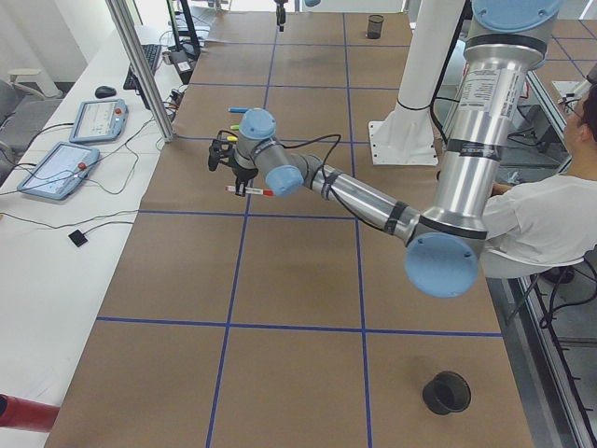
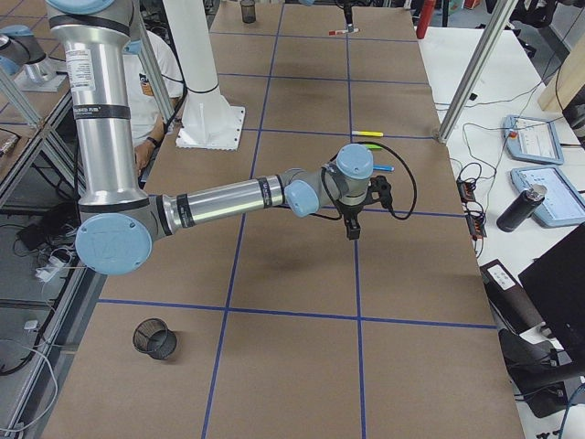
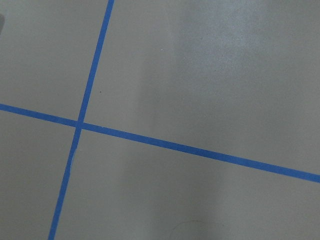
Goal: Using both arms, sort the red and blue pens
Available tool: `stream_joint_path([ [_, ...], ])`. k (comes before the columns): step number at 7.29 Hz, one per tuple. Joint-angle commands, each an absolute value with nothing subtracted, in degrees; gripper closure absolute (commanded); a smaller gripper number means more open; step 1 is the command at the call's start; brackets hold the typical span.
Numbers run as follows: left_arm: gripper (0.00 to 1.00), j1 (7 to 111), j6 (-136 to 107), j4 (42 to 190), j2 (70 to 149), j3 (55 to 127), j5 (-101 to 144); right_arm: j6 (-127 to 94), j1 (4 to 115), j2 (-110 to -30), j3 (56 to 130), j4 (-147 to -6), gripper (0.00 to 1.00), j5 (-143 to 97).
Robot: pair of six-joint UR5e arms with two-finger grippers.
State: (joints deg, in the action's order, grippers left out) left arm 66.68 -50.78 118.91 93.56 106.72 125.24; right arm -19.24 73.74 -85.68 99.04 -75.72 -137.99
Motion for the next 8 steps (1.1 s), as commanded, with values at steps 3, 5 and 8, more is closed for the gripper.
stream_joint_path([
  [3, 1.0, 82.9, -50.4, 142.5, 63.5, 109.3, 125.4, -19.2, 73.7, -85.6, 99.0, -75.8, 0.0, -137.9],
  [5, 1.0, 93.3, -49.9, 154.3, 56.9, 104.9, 126.6, -19.2, 73.7, -85.3, 99.0, -75.8, 0.0, -137.9],
  [8, 1.0, 107.8, -49.9, 177.0, 52.1, 89.9, 133.4, -19.2, 73.6, -84.3, 98.3, -75.8, 0.0, -137.8],
])
